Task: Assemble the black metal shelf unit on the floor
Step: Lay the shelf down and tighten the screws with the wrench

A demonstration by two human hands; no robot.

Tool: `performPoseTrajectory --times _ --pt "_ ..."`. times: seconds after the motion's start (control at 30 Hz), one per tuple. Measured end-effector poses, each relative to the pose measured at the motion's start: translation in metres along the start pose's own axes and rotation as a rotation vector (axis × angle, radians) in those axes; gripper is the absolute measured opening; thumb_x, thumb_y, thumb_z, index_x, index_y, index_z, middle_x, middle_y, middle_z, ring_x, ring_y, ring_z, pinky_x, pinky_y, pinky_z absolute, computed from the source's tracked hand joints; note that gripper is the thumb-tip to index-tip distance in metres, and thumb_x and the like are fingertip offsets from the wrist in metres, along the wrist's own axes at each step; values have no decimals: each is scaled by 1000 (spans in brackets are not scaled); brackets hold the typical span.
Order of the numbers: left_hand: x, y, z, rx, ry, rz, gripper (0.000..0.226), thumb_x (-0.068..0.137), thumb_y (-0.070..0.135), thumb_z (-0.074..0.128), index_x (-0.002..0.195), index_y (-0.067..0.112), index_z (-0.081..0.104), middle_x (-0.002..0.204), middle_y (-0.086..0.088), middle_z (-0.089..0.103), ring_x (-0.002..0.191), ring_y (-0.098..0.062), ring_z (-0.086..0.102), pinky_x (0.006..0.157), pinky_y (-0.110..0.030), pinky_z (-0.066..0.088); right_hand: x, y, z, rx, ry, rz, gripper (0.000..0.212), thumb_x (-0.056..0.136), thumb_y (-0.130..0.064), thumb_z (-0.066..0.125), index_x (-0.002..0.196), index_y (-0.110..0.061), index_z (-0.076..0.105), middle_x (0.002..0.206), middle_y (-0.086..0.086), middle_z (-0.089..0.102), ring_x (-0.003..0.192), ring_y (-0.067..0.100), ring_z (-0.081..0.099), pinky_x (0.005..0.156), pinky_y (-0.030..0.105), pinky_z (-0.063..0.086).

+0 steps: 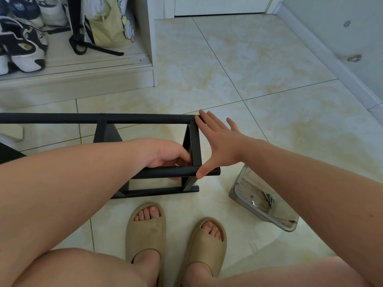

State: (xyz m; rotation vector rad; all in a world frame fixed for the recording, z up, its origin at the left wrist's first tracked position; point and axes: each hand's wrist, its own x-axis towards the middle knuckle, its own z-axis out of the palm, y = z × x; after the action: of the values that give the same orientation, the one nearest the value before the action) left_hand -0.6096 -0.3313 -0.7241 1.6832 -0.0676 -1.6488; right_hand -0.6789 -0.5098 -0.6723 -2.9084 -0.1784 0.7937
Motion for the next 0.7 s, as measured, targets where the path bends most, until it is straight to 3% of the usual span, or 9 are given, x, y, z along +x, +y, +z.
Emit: performPoseTrajectory --times 0.13,0.37,0.5,0.7 --pt "1 1 2 82 39 -4 22 93 24 65 109 12 74 87 -3 75 84 -20 66 84 -35 57 0 0 1 -1 5 -2 159 48 -96 65 155 -24 -28 162 -9 -34 149 11 -31 121 59 -13" --pt "2 2 3 69 25 57 12 92 8 60 94 10 72 83 -8 74 74 -20 69 81 -34 56 0 1 0 -7 5 -1 159 47 -97 64 155 -24 -28 162 -9 -35 149 10 -31 121 59 -13" --pt "3 1 1 -29 -6 113 17 89 -2 59 95 11 69 97 -10 72 93 -26 68 98 -41 52 0 0 0 0 6 2 159 47 -96 65 155 -24 -27 162 -9 -34 149 10 -31 121 58 -13" --pt "0 1 2 78 67 0 19 93 25 64 104 14 75 86 -2 75 85 -21 67 84 -36 58 0 0 0 0 0 2 160 47 -97 64 155 -24 -29 162 -9 -35 149 10 -32 121 59 -13"
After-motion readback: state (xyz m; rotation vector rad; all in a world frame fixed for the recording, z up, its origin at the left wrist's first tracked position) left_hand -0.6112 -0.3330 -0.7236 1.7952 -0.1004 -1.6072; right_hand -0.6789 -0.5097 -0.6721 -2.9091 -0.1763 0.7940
